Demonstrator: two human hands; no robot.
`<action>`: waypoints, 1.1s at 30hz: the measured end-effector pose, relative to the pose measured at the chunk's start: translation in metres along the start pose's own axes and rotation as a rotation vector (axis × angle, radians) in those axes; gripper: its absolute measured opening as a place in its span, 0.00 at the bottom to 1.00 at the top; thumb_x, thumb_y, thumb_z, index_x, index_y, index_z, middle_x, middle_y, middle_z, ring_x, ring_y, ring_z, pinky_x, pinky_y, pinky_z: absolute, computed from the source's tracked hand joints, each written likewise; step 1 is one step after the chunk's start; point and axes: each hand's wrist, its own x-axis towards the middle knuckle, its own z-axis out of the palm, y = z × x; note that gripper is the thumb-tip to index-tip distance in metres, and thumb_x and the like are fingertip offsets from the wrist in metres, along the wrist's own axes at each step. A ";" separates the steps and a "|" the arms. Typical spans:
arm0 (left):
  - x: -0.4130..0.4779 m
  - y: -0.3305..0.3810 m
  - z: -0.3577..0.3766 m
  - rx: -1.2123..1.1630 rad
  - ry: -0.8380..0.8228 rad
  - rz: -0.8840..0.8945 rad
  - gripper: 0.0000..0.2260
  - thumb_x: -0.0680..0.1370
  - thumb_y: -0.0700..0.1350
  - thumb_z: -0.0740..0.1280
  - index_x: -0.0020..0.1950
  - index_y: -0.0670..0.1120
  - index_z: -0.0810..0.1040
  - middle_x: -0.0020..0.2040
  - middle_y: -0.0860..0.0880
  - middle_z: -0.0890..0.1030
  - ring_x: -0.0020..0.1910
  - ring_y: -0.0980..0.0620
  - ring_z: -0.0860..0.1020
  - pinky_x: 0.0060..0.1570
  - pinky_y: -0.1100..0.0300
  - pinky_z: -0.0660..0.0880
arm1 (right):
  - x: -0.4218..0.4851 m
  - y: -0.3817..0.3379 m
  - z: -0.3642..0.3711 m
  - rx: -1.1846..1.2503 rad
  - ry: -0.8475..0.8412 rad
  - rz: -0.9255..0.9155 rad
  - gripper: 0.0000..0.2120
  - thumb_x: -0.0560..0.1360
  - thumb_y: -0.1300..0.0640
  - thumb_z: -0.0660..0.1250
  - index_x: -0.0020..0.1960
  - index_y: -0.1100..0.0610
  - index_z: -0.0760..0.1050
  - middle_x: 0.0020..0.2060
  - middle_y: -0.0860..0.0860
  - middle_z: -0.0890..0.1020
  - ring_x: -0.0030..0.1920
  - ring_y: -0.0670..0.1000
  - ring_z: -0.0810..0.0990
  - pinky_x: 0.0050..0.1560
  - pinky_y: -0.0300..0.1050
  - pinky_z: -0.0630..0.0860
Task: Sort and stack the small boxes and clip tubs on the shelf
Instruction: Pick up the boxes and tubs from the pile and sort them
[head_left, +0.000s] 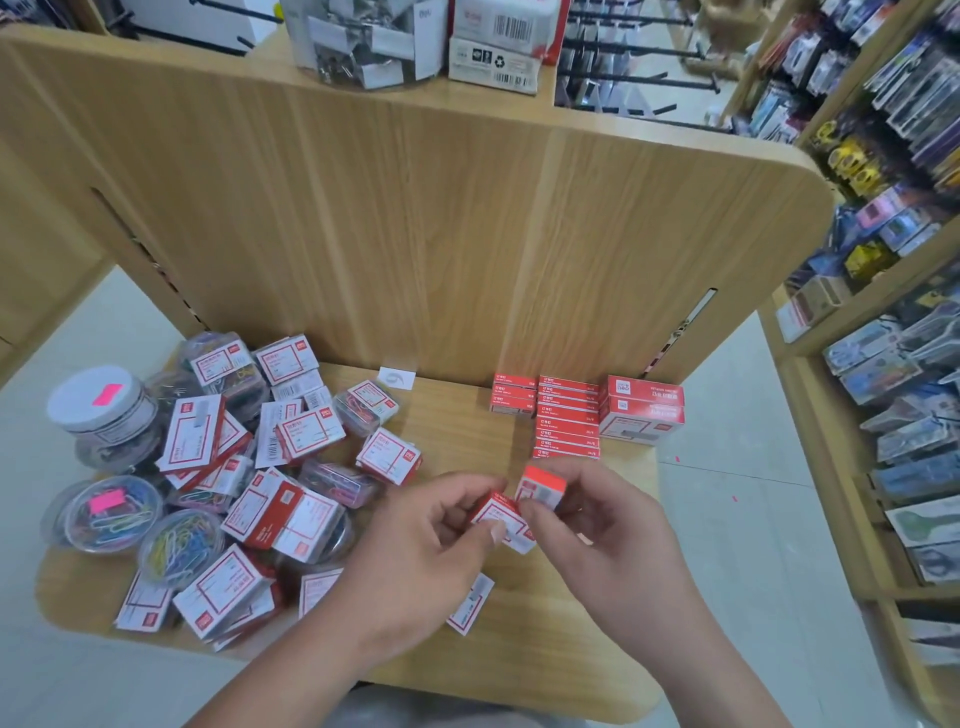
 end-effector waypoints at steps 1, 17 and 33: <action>0.001 -0.001 0.000 -0.010 0.016 -0.010 0.16 0.78 0.34 0.72 0.59 0.53 0.84 0.47 0.54 0.87 0.47 0.55 0.84 0.51 0.61 0.80 | 0.001 0.000 -0.001 0.003 0.037 0.016 0.12 0.74 0.66 0.74 0.50 0.50 0.82 0.41 0.47 0.86 0.42 0.49 0.84 0.44 0.39 0.79; 0.010 0.001 0.002 -0.186 0.132 -0.062 0.13 0.78 0.34 0.72 0.58 0.48 0.82 0.44 0.50 0.87 0.44 0.47 0.85 0.40 0.64 0.80 | 0.000 0.008 -0.004 -0.015 0.086 0.015 0.16 0.73 0.64 0.76 0.49 0.43 0.85 0.48 0.47 0.82 0.39 0.49 0.81 0.40 0.38 0.78; 0.010 0.004 0.001 -0.189 0.141 -0.085 0.13 0.79 0.35 0.70 0.60 0.49 0.81 0.47 0.49 0.88 0.45 0.48 0.86 0.46 0.59 0.83 | 0.000 0.006 -0.006 0.227 0.115 0.113 0.15 0.74 0.73 0.72 0.53 0.56 0.83 0.48 0.49 0.88 0.49 0.51 0.86 0.50 0.43 0.82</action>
